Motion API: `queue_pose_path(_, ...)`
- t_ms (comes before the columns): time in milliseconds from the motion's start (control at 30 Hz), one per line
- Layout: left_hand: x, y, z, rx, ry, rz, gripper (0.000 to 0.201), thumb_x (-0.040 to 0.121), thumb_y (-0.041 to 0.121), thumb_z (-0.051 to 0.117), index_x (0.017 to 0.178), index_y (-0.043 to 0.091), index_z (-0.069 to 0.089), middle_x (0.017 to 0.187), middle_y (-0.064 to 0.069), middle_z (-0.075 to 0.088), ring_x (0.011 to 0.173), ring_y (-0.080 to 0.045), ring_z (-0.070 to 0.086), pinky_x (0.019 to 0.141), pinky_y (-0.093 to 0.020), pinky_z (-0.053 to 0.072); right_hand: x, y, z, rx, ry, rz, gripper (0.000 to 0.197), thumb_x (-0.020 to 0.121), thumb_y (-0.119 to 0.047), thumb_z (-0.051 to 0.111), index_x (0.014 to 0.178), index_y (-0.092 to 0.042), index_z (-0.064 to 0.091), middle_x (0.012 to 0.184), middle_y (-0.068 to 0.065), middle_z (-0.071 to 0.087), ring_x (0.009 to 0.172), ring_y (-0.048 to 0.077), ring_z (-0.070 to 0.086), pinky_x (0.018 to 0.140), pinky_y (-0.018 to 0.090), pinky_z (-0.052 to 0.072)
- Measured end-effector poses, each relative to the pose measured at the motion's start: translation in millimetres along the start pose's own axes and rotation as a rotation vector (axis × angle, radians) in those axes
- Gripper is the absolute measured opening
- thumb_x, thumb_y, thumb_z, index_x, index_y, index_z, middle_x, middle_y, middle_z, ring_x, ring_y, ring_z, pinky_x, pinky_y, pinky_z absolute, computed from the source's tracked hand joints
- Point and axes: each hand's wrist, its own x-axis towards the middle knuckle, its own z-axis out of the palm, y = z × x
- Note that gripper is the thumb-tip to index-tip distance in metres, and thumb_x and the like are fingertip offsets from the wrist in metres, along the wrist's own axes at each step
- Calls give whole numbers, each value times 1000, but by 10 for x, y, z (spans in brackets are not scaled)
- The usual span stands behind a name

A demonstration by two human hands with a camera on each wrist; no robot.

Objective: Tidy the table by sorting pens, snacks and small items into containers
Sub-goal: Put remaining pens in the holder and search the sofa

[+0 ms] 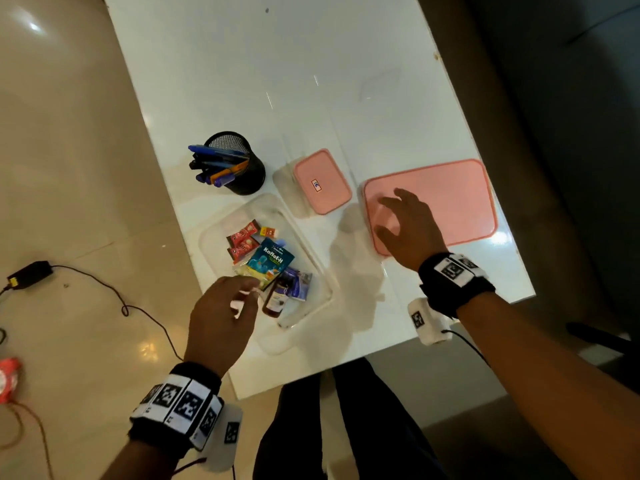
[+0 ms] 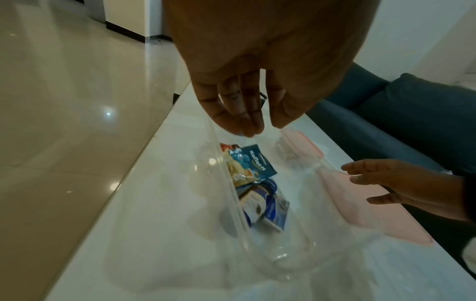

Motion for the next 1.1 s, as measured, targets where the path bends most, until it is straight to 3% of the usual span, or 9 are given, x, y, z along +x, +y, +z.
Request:
queue_pose_path(100,-108,142,171,-83,-80,-3,13,90,21,59,99,23,68,93,8,69,79,0,61,56,-8,43,-326,249,-2,-64,43,109,55,87,-32,68,138,-22,51,153,12,36,135,36,38,106,44,37)
queue_pose_path(167,-144,312,330,-119,-163,65,18,87,25,56,99,23,69,92,10,69,77,-2,61,58,-5,40,-555,386,85,-147,-62,180,68,88,-38,65,148,-22,37,161,10,20,145,35,23,110,51,37)
queue_pose_path(267,-191,592,617,-165,-289,192,17,88,21,56,99,22,70,91,14,68,74,-3,61,62,-6,42,-848,486,291,-241,-221,149,90,88,-45,62,157,-25,8,165,4,-6,152,29,0,117,50,26)
queue_pose_path(333,-215,744,828,-153,-385,257,17,89,22,55,99,25,69,89,16,67,73,-4,61,65,-13,47,-965,426,357,-266,-282,141,93,89,-49,59,156,-27,-1,164,2,-15,151,27,-7,119,49,24)
queue_pose_path(467,-228,937,1174,-53,-524,351,17,89,27,53,99,29,67,88,15,66,73,-4,61,72,-21,49,-966,245,254,-149,-325,140,76,93,-46,55,156,-28,16,165,-2,-6,151,24,1,115,50,29)
queue_pose_path(667,-181,1343,1584,148,-682,327,13,91,23,58,99,29,66,83,15,64,72,-3,59,72,-21,44,-1387,581,-263,319,6,341,49,96,-35,56,144,-27,46,159,-3,30,143,21,29,115,31,21)
queue_pose_path(800,-221,1714,1969,277,-838,386,14,90,26,56,99,33,64,81,16,63,73,-3,59,71,-24,45,-2011,1214,-615,379,132,482,41,94,-31,60,134,-26,56,145,-3,49,136,18,39,110,22,23)
queue_pose_path(967,-431,2460,2791,426,-1052,523,16,88,25,58,99,37,63,85,15,65,72,-1,59,69,-17,42,-3068,2300,-1081,297,263,649,44,93,-32,61,136,-27,54,143,0,47,131,22,41,109,31,30)
queue_pose_path(1100,-805,3290,3765,473,-1151,623,14,84,28,57,92,39,61,81,14,67,71,-3,62,73,-25,52,-4057,3291,-1384,273,496,907,49,89,-34,64,136,-25,54,150,8,41,138,28,36,112,42,34)
